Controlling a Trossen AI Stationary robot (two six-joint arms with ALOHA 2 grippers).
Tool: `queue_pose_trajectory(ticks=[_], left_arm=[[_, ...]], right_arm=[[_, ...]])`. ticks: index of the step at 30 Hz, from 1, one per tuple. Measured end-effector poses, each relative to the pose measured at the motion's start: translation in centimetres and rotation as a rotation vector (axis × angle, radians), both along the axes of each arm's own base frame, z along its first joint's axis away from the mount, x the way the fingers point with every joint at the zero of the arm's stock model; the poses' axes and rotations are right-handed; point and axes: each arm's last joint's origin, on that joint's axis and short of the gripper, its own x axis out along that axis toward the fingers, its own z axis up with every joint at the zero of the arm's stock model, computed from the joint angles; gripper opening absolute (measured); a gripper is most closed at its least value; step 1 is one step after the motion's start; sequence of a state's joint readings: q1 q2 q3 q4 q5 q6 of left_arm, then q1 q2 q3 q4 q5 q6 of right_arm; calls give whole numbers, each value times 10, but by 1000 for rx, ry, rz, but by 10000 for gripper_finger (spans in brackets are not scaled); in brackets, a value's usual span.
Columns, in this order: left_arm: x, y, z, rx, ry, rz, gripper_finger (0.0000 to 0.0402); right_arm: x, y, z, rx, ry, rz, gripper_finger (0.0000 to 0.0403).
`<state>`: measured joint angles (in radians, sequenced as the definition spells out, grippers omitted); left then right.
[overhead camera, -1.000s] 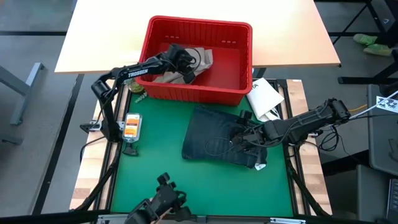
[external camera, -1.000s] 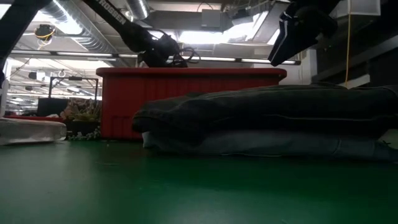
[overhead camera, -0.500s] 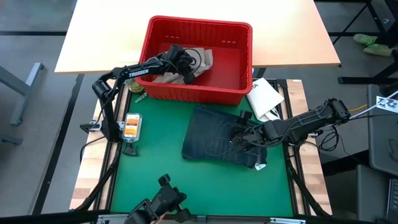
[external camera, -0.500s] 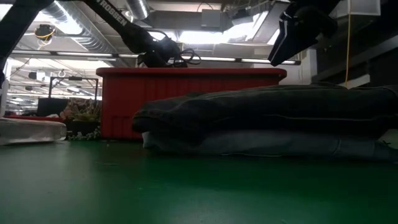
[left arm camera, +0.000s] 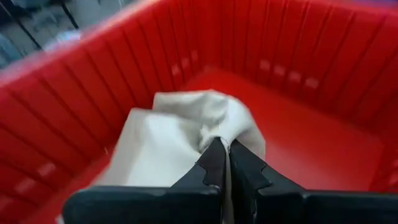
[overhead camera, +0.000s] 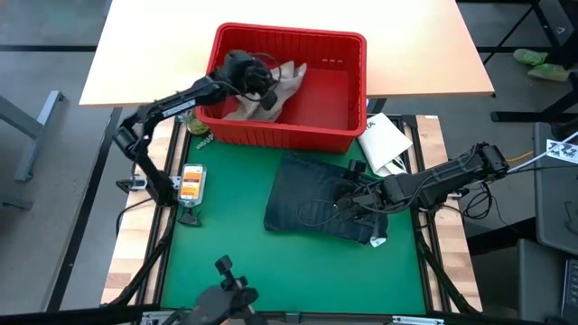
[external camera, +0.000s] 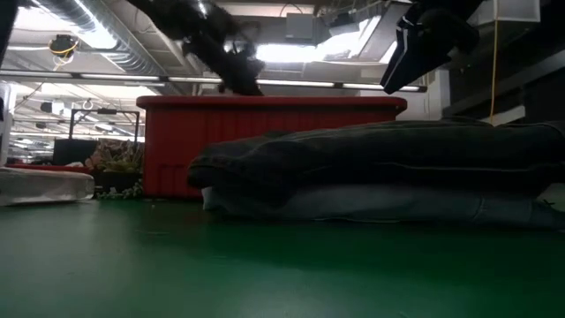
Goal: Fold Laundry from Bin
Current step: Fold the gray shorts
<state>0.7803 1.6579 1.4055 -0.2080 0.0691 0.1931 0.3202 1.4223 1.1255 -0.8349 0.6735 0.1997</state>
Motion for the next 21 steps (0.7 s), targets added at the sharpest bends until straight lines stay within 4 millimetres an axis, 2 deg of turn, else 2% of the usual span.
queue_pose_trajectory(ticks=[10,15,19,21], left_arm=[[-39,-47,93,171,-338,-104,0],[-64,-76,132,215,-530,-231,0],[-81,-97,152,215,-624,-301,0],[-86,-104,157,208,-647,-321,0]], right_arm=[[0,0,0,0,-3,0,225],[1,0,1,-18,-24,-12,225],[5,-1,8,-95,-93,-24,225],[8,-1,20,-131,-103,8,225]])
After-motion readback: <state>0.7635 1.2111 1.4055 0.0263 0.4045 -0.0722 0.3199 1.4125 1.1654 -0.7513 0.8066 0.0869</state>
